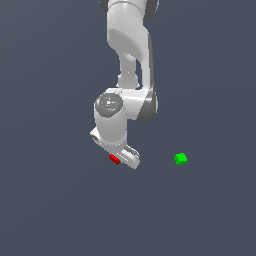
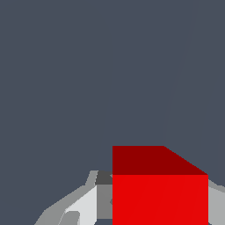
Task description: Stack the red cube on top of the green cube.
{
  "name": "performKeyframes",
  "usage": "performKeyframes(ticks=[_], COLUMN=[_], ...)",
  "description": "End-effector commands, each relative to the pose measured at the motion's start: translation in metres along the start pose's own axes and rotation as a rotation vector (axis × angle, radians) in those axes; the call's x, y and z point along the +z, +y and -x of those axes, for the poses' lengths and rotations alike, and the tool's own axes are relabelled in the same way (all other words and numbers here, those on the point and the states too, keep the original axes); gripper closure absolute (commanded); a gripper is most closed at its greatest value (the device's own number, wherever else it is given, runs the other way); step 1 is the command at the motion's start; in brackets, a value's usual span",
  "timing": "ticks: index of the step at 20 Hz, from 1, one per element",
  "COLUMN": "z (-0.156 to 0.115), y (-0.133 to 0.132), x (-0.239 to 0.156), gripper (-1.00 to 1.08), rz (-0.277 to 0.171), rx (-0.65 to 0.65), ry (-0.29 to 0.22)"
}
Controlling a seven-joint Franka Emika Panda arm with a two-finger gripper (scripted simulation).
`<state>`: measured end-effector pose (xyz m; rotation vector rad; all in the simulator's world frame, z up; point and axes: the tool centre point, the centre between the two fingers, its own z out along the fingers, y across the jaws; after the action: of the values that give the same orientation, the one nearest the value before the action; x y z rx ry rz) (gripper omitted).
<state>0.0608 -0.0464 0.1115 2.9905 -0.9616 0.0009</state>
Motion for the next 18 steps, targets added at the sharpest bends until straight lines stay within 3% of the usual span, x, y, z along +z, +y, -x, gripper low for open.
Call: performKeyframes(ticks=[1,18], z=[0.017,0.16], y=[-0.018,-0.174], x=[0.004,0.039], gripper=[1.08,1.08], rz=[-0.001,-0.001], rx=[-0.002,-0.002], ry=[0.0,-0.001])
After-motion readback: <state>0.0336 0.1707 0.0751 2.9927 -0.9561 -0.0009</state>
